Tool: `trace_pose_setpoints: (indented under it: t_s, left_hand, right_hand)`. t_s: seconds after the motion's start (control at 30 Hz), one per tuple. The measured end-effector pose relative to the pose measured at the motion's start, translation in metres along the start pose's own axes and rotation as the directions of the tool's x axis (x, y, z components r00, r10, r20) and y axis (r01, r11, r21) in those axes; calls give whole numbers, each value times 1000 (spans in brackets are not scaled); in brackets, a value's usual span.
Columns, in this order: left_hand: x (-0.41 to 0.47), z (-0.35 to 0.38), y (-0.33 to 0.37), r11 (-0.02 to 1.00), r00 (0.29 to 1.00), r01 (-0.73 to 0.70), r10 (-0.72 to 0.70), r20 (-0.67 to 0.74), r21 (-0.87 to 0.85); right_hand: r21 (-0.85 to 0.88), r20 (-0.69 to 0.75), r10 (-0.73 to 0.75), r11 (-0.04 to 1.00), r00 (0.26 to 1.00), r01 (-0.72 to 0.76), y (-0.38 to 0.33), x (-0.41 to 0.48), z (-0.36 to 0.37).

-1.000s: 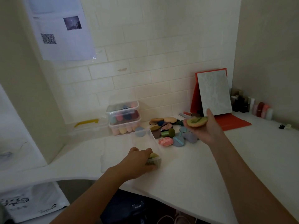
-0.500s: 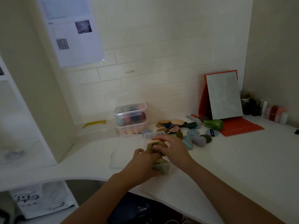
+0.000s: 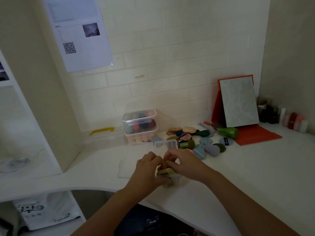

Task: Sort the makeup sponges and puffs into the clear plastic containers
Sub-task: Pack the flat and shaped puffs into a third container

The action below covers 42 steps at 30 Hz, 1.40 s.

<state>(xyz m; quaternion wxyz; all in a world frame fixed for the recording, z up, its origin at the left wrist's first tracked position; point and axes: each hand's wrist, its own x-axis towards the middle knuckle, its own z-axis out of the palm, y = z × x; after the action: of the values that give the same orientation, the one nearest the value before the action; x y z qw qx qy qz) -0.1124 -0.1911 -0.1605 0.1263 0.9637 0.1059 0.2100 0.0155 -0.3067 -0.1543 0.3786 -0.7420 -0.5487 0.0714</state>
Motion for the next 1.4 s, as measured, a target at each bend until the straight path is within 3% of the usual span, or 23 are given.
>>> trace_pose_setpoints:
  t_s: [0.17, 0.33, 0.5, 0.77, 0.87, 0.93, 1.0, 1.07, 1.13, 1.2, 1.3, 1.4]
  left_hand:
    - [2, 1, 0, 992, 995, 103, -102, 20, -73]
    - [9, 0, -2, 970, 969, 211, -191, 159, -123]
    - [18, 3, -8, 982, 958, 100, -138, 253, 157]
    - [27, 1, -24, 986, 956, 64, -104, 273, 153]
    - [34, 4, -29, 985, 960, 78, -116, 256, 151]
    - [40, 6, -34, 987, 964, 79, -111, 242, 139]
    - [43, 8, -35, 989, 966, 50, -84, 246, 139]
    - [45, 9, -36, 991, 964, 44, -76, 255, 129]
    - [46, 9, -35, 990, 960, 36, -72, 270, 136]
    - [46, 9, -35, 989, 956, 36, -76, 282, 143]
    - [47, 11, -36, 986, 955, 46, -91, 282, 162]
    - [48, 13, -36, 971, 949, 32, -104, 299, 236]
  right_hand:
    - [78, 41, 40, 996, 998, -43, -2, -3, -1]
    - [206, 90, 96, 972, 991, -113, -7, -5, -4]
    - [236, 133, 87, 965, 987, -117, -3, -2, 3]
    - [217, 159, 52, 972, 986, -86, 1, 17, -4]
    - [216, 109, 48, 974, 993, -71, 8, 29, -5]
    - [211, 60, 89, 972, 994, -100, 13, 41, -12]
    - [269, -79, 175, 952, 981, -148, 26, 55, -27]
    - [329, -273, 260, 930, 926, -164, 45, 72, -46]
    - [280, -355, 325, 932, 877, -232, 68, 90, -63]
    - [106, -357, 392, 919, 848, -381, 94, 108, -73]
    - [32, -271, 541, 832, 796, -554, 123, 131, -77]
    - [22, -225, 544, 832, 808, -554, 135, 147, -73]
